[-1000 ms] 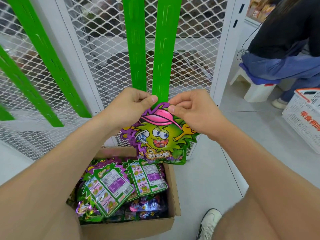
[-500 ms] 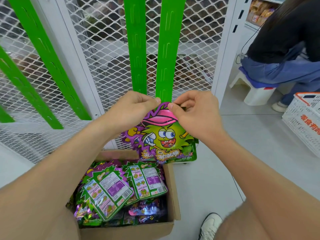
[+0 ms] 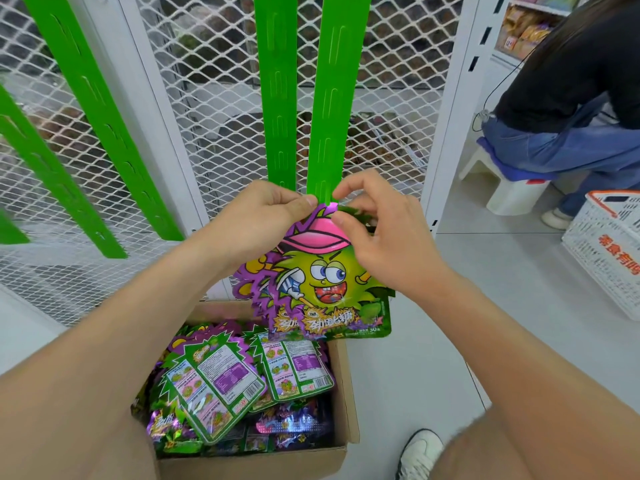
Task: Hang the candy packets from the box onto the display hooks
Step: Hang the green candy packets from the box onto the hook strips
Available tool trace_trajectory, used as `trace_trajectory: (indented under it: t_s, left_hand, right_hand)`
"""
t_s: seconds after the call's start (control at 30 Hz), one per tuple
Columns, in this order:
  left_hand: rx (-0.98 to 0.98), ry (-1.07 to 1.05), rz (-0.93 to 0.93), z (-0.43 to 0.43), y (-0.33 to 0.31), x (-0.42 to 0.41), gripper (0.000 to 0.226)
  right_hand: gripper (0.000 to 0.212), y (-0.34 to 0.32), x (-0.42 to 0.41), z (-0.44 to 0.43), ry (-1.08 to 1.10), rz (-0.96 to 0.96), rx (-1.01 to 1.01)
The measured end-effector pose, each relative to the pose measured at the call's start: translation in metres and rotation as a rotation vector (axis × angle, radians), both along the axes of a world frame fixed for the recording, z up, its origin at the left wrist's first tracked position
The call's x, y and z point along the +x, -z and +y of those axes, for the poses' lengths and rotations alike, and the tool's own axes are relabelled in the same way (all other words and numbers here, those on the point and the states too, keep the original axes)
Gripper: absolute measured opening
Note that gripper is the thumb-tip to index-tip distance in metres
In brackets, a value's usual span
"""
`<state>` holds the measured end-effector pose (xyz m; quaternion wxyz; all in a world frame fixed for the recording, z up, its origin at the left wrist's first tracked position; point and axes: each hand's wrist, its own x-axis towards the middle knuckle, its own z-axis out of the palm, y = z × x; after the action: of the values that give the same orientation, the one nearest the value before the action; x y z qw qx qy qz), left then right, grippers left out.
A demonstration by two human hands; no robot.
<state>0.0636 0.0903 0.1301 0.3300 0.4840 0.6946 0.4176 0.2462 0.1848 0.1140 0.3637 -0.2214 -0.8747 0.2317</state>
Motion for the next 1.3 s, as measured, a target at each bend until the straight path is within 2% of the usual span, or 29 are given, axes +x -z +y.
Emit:
trace_trajectory:
  t_s: [0.37,0.5,0.63,0.9,1.07,1.23,1.3]
  left_hand:
    - [0.024,-0.029,0.042,0.000,-0.001,0.003,0.049]
    - [0.037,-0.032,0.086,0.002,0.000,0.002,0.054]
    - [0.009,-0.044,0.116,0.002,-0.004,0.002,0.056]
    - [-0.006,0.020,0.037,0.000,-0.003,0.001,0.035]
    - [-0.021,0.032,0.002,-0.002,0.000,0.003,0.037]
    - [-0.008,-0.029,0.111,-0.003,-0.003,0.013,0.056]
    - [0.011,-0.035,0.162,-0.003,-0.005,0.014,0.055]
  right_hand:
    - [0.014,0.001,0.000,-0.003,-0.016,0.092,0.075]
    - [0.020,0.002,0.001,-0.008,-0.115,0.035,0.082]
    - [0.020,0.004,-0.001,-0.007,0.016,0.045,0.060]
    - [0.024,0.006,-0.007,-0.012,0.168,0.086,0.097]
    - [0.023,0.000,-0.006,-0.009,0.123,0.036,0.050]
    - [0.023,-0.001,-0.002,-0.004,0.102,-0.080,0.027]
    - [0.024,-0.001,0.000,-0.004,0.098,-0.113,0.044]
